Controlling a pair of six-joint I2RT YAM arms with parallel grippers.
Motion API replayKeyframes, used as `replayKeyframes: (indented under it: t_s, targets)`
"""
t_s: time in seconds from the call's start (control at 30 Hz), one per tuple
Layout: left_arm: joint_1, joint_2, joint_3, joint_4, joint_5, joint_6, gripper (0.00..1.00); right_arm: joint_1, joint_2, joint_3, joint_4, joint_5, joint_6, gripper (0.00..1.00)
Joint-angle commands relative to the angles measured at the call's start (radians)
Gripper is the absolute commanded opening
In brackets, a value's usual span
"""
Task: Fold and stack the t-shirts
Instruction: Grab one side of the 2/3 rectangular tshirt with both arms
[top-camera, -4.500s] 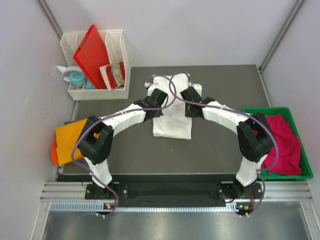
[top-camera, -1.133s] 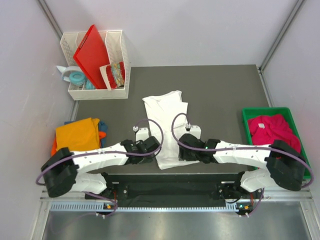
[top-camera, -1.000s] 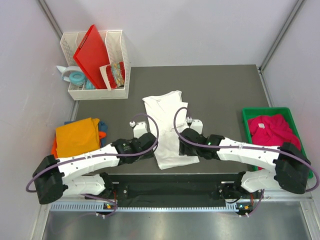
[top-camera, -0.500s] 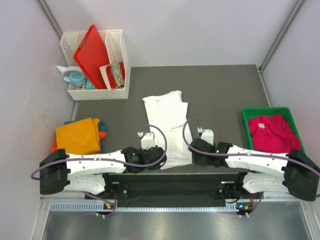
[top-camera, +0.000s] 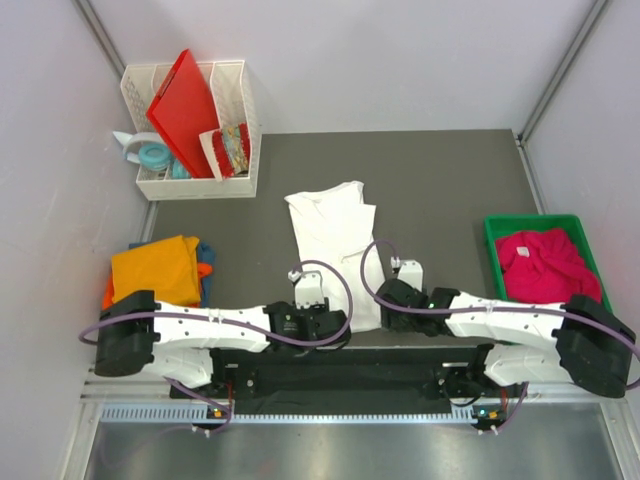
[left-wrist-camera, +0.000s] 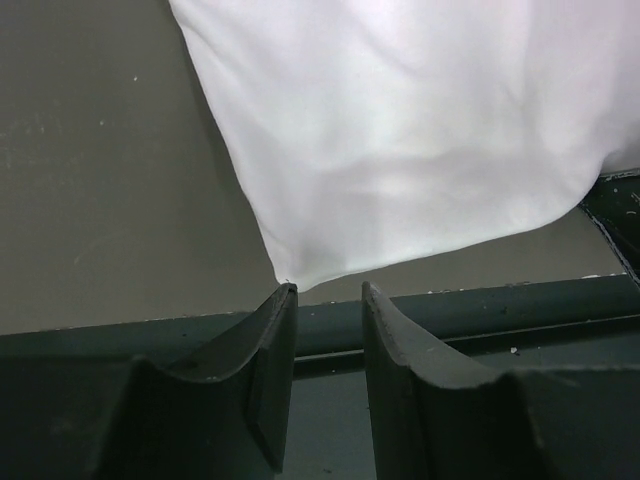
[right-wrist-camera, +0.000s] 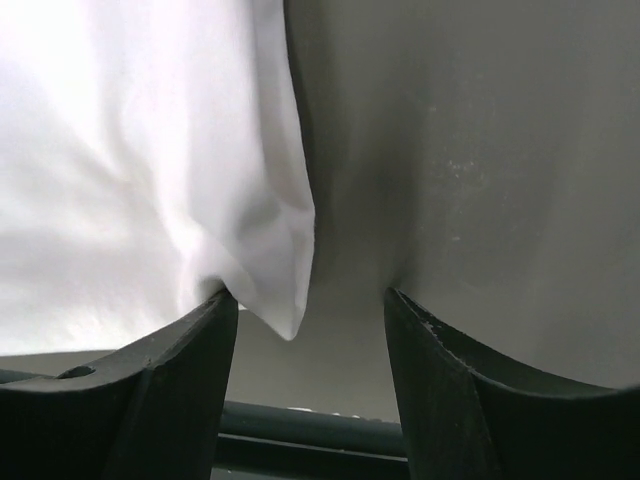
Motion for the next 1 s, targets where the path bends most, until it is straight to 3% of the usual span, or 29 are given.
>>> replayKeyframes:
  t_s: [0.0, 0.1, 0.13, 0.2, 0.23, 0.33, 0.97]
  targets:
    - [-0.016, 0.006, 0.036, -0.047, -0.046, -0.063, 0.37, -0.004, 0.050, -0.015, 0.066, -0.027, -0.003, 0.59]
    - [-0.016, 0.019, 0.037, -0.050, -0.043, -0.075, 0.37, -0.004, 0.046, -0.022, 0.064, -0.033, -0.006, 0.47]
    - [-0.019, 0.025, 0.037, -0.053, -0.043, -0.084, 0.37, -0.002, 0.043, -0.023, 0.063, -0.035, -0.006, 0.36]
    - [-0.020, 0.029, 0.037, -0.056, -0.043, -0.091, 0.37, -0.005, 0.032, -0.029, 0.057, -0.045, -0.008, 0.28]
    - [-0.020, 0.034, 0.037, -0.055, -0.043, -0.098, 0.37, -0.004, 0.026, -0.031, 0.050, -0.045, -0.008, 0.16]
    - [-0.023, 0.043, 0.037, -0.056, -0.044, -0.110, 0.37, -0.004, 0.004, -0.043, 0.040, -0.058, -0.006, 0.00]
    - [-0.023, 0.181, 0.036, 0.017, -0.026, -0.132, 0.44, -0.004, -0.028, -0.040, 0.012, -0.070, -0.022, 0.00]
